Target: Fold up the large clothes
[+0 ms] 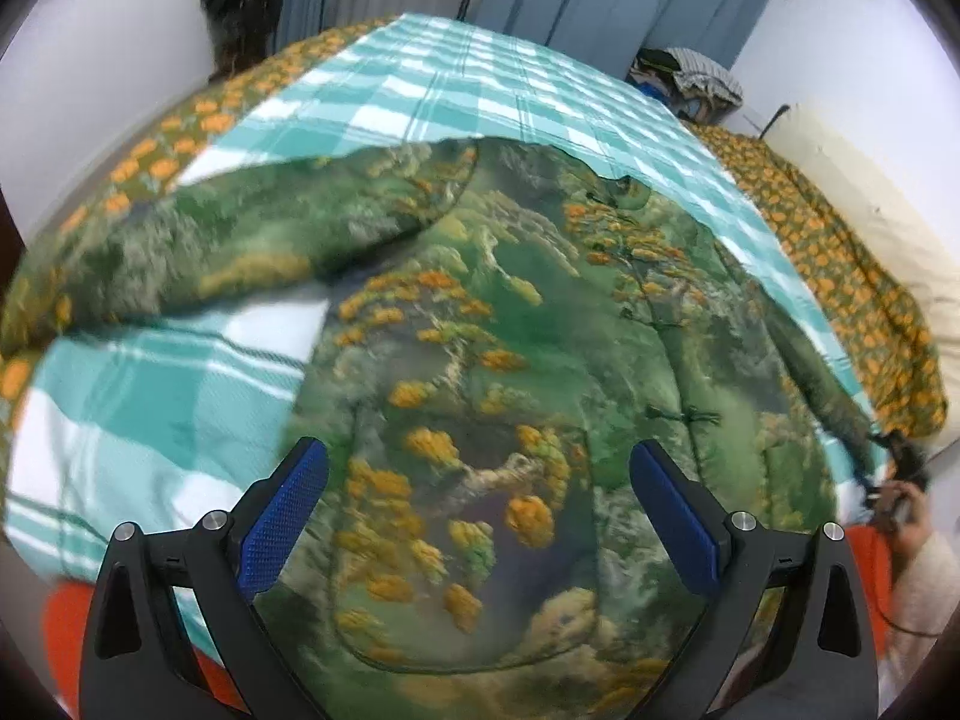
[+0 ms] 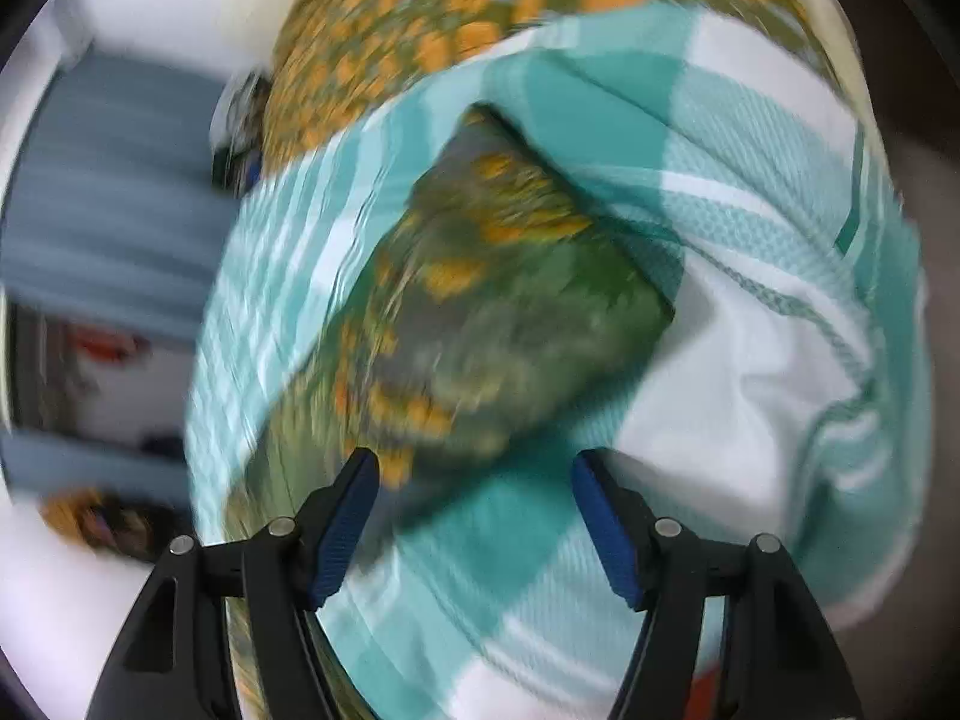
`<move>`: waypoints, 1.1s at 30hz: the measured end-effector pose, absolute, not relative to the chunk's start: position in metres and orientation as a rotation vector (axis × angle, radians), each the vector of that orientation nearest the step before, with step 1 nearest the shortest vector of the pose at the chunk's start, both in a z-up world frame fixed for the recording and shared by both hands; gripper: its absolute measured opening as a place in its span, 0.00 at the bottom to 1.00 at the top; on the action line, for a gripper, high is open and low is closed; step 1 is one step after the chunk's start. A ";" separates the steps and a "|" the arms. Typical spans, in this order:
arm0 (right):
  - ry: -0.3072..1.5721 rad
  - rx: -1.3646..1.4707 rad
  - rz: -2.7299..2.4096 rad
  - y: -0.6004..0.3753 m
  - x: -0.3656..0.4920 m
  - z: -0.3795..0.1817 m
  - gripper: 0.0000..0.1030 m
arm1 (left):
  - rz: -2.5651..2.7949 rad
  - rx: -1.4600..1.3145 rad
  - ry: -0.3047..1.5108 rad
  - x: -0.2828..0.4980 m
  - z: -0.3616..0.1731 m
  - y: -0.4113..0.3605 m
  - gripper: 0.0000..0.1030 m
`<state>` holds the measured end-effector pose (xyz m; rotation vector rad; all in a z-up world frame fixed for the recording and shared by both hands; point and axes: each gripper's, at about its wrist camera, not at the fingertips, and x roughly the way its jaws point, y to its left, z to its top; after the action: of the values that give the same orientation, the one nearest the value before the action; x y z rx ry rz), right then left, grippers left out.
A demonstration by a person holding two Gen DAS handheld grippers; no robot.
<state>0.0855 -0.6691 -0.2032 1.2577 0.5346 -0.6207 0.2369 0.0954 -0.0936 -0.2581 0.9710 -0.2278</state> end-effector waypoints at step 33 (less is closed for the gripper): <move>0.832 -0.221 0.050 -0.229 0.214 -0.175 0.25 | -0.286 -0.205 1.063 0.222 -0.126 0.053 0.97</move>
<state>0.2136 -0.2286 -0.1749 -0.2209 0.8324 0.0499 0.2222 0.0534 -0.1263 -0.2053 1.0626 -0.2861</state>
